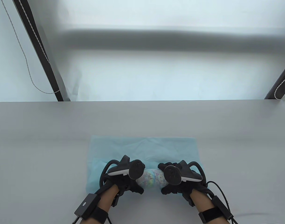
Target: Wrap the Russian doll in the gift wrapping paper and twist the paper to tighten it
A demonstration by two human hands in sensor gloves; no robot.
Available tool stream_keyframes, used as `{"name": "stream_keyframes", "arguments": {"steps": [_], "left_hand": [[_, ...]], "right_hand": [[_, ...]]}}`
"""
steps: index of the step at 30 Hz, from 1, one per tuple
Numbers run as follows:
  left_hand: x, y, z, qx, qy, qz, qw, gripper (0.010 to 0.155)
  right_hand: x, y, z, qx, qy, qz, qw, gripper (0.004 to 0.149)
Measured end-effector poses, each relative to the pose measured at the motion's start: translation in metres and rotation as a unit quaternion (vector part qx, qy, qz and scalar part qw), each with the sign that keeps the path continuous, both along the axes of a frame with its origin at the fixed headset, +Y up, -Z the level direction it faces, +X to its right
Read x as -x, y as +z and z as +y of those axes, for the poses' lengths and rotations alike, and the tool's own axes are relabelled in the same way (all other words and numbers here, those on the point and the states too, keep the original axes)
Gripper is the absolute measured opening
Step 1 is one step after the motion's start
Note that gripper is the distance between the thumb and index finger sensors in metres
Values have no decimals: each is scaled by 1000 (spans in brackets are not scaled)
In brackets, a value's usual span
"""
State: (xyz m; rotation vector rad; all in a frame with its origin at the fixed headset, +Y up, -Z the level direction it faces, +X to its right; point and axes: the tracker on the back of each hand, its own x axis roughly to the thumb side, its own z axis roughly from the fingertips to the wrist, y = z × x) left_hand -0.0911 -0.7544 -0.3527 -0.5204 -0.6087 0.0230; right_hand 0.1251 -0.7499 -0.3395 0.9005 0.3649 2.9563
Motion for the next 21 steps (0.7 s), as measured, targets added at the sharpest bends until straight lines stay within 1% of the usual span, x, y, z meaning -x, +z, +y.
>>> {"name": "stream_keyframes", "arguments": {"steps": [1,2,4,7,10,12,15,17,18,21], "left_hand": [[2,0,-1,14,-2,3,1000,107],[2,2,-1,14,-6,8,1000,108],[-1,6,-1,-10,-23,8,1000,109],[-9,11,2,-44,-65,5,997,112],[-18,16,1,-69,-83,-9,994,115],[-24,18,2,-99,-107,-19,989,117],[-27,18,4,-128,-101,-39,986,113],[-26,16,6,-123,-78,-44,988,111],[-26,15,6,-118,-75,-45,989,111],[-26,12,8,-91,-74,-47,992,111]], "right_hand": [[-2,0,0,-4,-15,4,1000,108],[-4,-1,0,-11,-27,2,1000,109],[-6,-2,-1,-14,-39,0,999,108],[-9,-5,-1,6,-52,-11,999,103],[-13,-9,-1,40,-63,-25,997,102],[-17,-13,-2,74,-82,-37,993,101],[-20,-15,-3,99,-81,-46,991,101],[-18,-12,-1,106,-63,-47,991,101],[-17,-10,0,99,-52,-45,993,102],[-4,-1,6,69,21,-26,997,104]]}}
